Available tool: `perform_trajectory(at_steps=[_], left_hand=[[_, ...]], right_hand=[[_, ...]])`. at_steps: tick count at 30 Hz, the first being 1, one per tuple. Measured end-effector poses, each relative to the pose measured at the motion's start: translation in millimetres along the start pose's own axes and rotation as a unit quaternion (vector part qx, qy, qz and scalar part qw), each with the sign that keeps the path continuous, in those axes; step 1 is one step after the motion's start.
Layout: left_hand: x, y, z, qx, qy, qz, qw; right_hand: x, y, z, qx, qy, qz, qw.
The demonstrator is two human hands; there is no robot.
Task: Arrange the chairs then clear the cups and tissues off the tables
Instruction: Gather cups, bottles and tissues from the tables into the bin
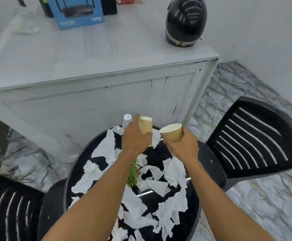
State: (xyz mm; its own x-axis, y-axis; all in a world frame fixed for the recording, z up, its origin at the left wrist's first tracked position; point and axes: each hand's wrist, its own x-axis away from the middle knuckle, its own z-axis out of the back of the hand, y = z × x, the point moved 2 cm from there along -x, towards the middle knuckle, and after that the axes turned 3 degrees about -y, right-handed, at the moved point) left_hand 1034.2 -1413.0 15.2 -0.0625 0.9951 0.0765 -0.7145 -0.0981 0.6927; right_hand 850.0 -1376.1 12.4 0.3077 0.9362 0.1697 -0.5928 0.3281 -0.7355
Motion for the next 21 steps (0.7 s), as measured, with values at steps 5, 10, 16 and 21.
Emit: perform_trajectory(at_steps=[5, 10, 16, 21], left_hand=[[53.9, -35.5, 94.8, 0.050, 0.106, 0.009, 0.993], [149.3, -116.2, 188.0, 0.080, 0.195, 0.051, 0.976], [293.4, -231.6, 288.0, 0.108, 0.300, 0.119, 0.940], [413.9, -305.8, 356.2, 0.078, 0.415, 0.202, 0.883]], right_hand=[[50.0, -84.4, -36.0, -0.054, 0.001, 0.105, 0.993], [146.1, -156.4, -108.5, -0.090, -0.062, 0.166, 0.980], [291.7, -225.3, -225.4, -0.124, -0.198, 0.223, 0.947], [418.7, -275.1, -315.4, -0.126, -0.338, 0.269, 0.893]])
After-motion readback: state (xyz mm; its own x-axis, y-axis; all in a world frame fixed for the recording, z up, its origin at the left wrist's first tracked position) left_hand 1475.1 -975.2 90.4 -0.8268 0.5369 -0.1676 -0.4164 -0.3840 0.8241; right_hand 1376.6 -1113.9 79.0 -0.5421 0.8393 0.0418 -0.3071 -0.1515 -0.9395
